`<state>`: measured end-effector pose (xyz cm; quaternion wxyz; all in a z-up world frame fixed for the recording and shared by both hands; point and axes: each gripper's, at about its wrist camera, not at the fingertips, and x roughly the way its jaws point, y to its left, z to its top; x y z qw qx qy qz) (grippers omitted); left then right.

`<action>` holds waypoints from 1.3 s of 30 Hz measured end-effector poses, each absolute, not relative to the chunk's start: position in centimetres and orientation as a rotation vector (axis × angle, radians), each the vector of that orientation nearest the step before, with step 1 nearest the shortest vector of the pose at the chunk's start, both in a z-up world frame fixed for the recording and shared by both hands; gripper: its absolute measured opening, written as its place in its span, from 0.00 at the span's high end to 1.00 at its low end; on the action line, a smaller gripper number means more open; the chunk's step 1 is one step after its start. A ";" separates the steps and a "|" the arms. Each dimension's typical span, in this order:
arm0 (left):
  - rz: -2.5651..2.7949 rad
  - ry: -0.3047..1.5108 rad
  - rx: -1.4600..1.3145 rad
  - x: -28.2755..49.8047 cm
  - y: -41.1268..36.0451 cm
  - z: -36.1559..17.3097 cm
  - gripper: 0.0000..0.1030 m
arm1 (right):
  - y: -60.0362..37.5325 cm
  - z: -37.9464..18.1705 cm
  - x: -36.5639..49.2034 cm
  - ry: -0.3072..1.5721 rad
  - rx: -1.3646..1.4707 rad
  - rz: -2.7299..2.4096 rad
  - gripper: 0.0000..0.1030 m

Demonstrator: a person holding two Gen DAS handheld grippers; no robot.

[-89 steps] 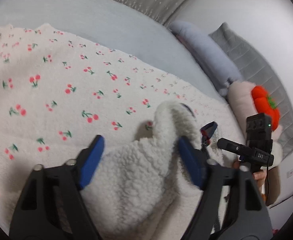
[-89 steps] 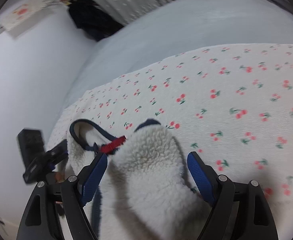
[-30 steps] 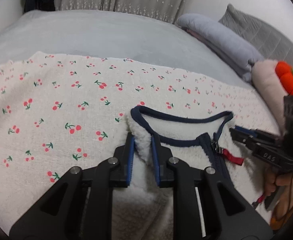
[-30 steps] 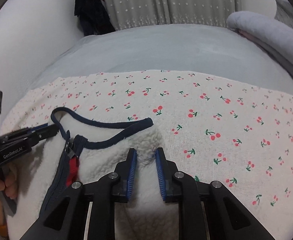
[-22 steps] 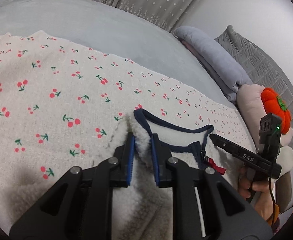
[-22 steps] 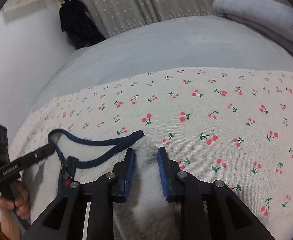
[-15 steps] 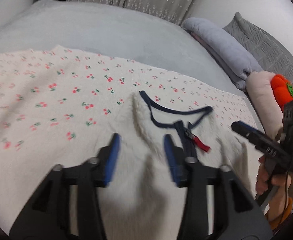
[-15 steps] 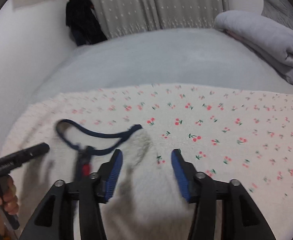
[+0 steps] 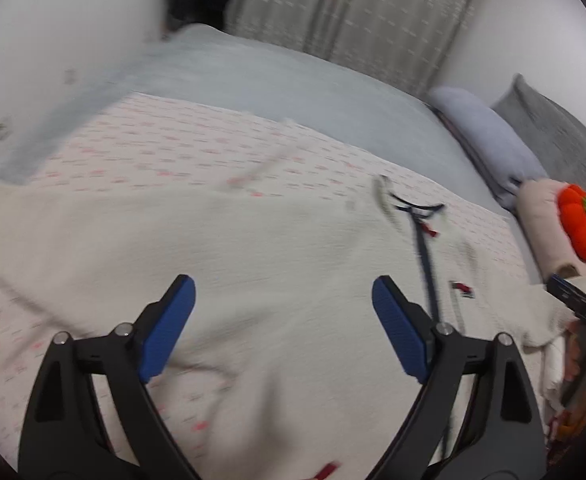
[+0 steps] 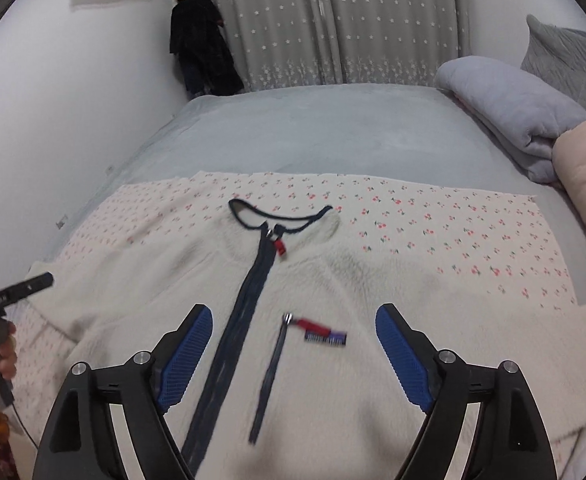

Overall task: Fold large clothes
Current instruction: 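Grasp the sleeve cuff with the left gripper and lift it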

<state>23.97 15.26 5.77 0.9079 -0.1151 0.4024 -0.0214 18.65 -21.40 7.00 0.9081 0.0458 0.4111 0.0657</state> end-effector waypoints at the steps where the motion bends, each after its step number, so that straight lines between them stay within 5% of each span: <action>1: -0.012 0.822 -0.222 22.8 16.3 5.8 0.07 | -21.2 7.1 17.6 0.859 0.080 0.135 0.14; 12: 0.293 0.842 -0.314 14.5 31.0 2.6 0.04 | -19.8 2.4 10.5 0.994 0.035 0.141 0.13; 23: 0.321 0.779 -0.673 16.7 41.0 -4.1 0.04 | -18.9 -1.0 8.6 1.062 -0.023 0.140 0.13; 31: 0.269 0.756 -0.887 21.3 43.4 -8.1 0.36 | -20.4 -1.7 8.3 1.071 -0.011 0.089 0.13; 35: 0.268 0.723 -0.987 22.5 44.1 -8.8 0.59 | -21.7 -2.6 7.9 1.098 0.023 0.053 0.13; 38: 0.300 0.713 -0.998 22.8 44.4 -8.4 0.87 | -22.4 -3.3 7.7 1.126 0.042 0.044 0.13; 39: 0.306 0.705 -0.993 23.0 44.4 -8.0 0.88 | -22.4 -3.4 7.7 1.134 0.045 0.040 0.13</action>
